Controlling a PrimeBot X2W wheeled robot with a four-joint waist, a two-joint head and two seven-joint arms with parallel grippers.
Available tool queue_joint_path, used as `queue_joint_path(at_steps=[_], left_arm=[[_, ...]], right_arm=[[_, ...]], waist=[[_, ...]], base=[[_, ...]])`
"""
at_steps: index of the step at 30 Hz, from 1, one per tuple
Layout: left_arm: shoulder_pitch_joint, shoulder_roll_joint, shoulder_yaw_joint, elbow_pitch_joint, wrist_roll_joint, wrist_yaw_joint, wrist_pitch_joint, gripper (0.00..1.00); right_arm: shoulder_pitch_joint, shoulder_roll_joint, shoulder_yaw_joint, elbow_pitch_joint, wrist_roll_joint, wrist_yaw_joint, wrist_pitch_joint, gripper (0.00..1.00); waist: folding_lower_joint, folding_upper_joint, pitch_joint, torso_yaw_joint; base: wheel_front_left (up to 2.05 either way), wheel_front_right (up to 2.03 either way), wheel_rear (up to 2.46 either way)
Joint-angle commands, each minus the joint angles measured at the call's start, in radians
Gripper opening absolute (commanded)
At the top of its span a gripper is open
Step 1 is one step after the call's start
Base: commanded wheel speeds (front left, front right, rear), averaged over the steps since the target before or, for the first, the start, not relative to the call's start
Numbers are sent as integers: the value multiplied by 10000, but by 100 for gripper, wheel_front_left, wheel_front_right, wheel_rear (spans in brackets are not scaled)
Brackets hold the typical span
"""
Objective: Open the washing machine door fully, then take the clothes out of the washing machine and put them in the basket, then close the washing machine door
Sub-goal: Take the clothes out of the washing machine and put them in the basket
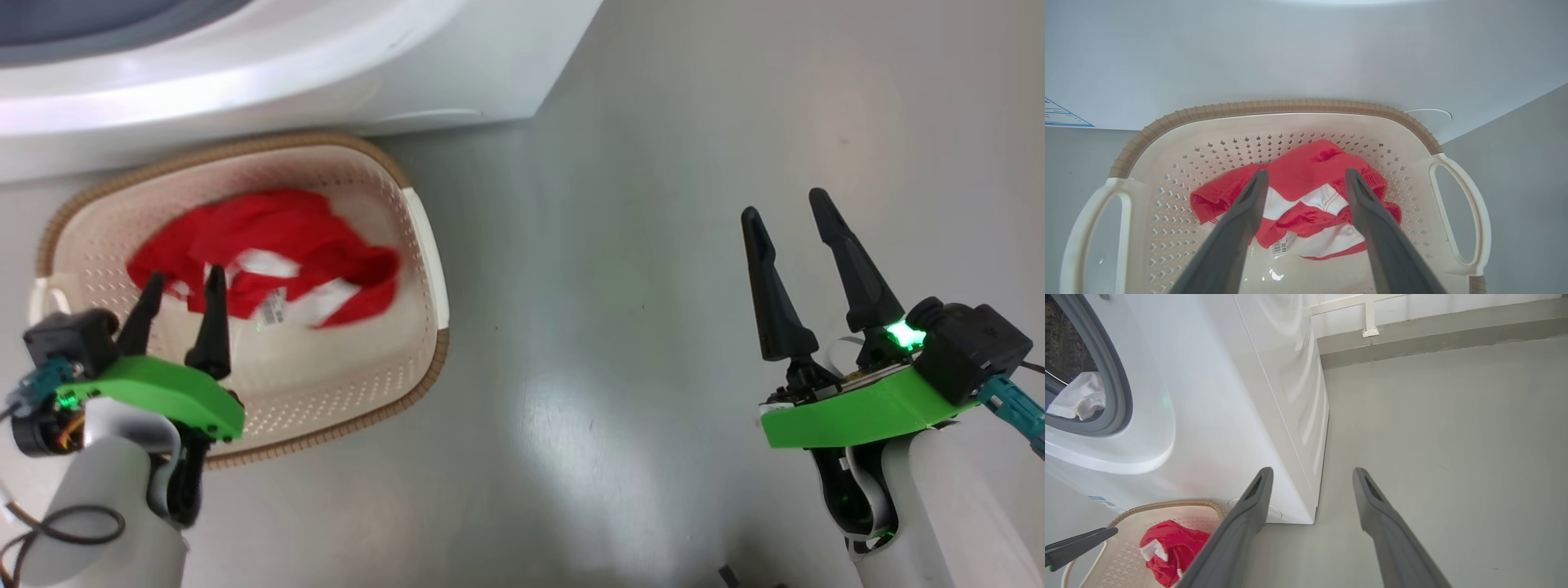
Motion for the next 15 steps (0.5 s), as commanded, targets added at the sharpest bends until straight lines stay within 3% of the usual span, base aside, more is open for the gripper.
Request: queue_joint_path(at_steps=[1, 15], left_arm=[[500, 311, 303, -223, -22, -54, -51, 100], [1887, 54, 1138, -2006, 524, -54, -51, 100]], right_arm=[[181, 9, 189, -138, -51, 75, -63, 100], [751, 9, 155, 457, -53, 75, -63, 100]], waist=[[0, 0, -437, 91], [0, 0, -2502, 384]], base=[[0, 0, 0], [0, 0, 0]])
